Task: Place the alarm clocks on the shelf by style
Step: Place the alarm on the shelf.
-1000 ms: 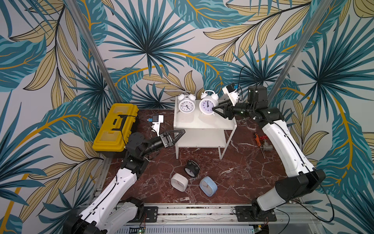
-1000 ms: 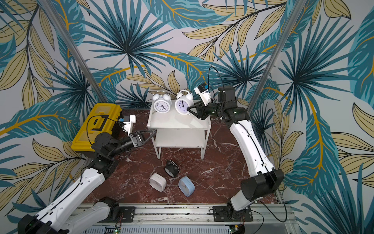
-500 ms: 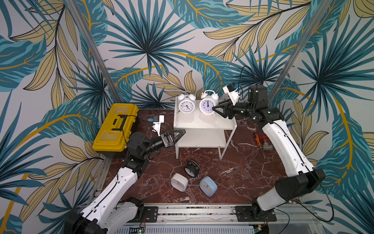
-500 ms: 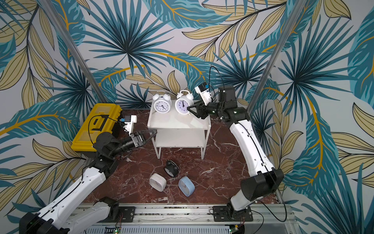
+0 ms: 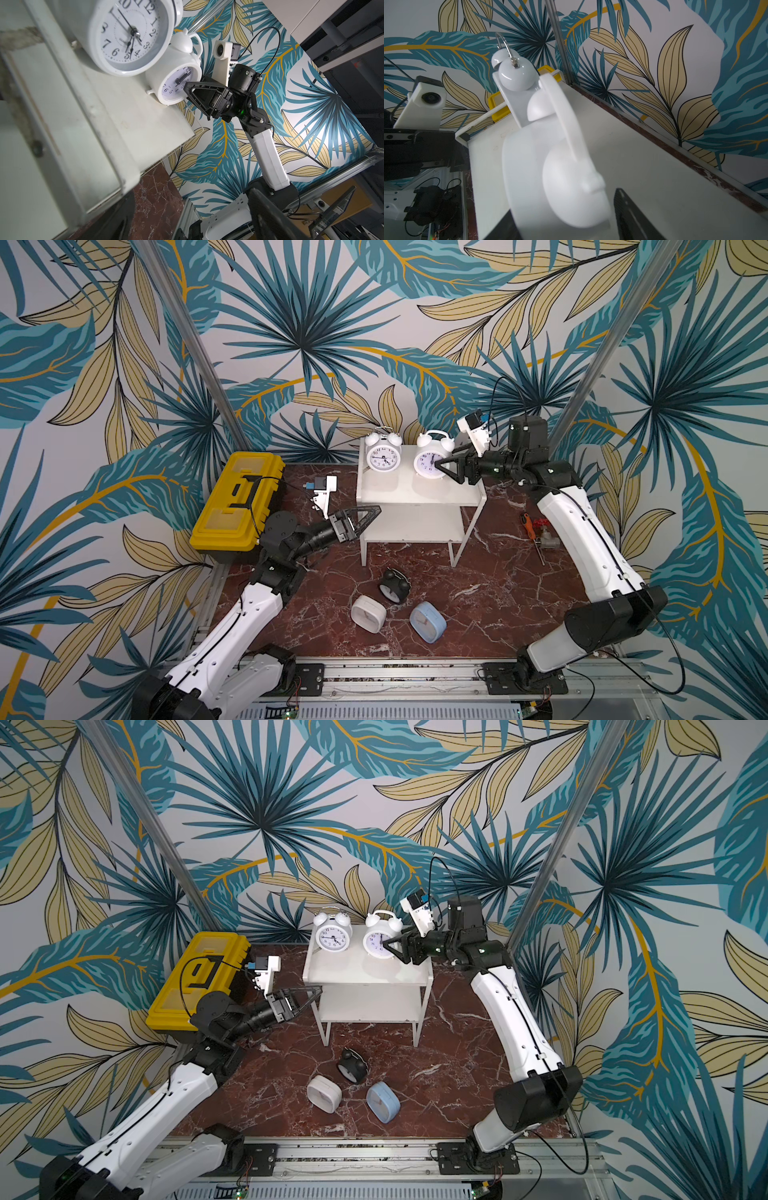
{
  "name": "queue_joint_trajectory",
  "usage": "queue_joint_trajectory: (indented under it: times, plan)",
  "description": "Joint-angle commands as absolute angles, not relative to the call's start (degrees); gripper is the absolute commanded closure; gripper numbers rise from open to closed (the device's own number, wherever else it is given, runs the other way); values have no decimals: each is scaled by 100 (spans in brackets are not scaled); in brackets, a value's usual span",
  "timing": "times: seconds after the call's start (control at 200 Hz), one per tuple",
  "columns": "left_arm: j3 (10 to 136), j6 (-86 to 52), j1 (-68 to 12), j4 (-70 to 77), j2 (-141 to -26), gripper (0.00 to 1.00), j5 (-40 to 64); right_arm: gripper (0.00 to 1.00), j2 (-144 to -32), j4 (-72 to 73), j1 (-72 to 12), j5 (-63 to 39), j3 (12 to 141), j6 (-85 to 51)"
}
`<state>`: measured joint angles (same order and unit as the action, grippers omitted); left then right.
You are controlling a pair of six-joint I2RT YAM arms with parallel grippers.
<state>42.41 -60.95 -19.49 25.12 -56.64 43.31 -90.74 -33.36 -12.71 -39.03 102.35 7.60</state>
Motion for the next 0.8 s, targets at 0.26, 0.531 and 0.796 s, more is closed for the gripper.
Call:
queue_joint_trajectory:
  times: [0.26,0.531,0.796]
  plan:
    - [4147,-6055,-1929,2812,-5790,12,4438,35,-8688,-3636,-1143,-3676,9914,906]
    - [4209,-6073,-1923,2874,-5888,12,4473,40,-8695,-3771,-1114,-3544,9919,940]
    - [4245,-6043,-1926,2813,-5882,12,4483,55,-8675,-3670,-1112,-3507,9914,857]
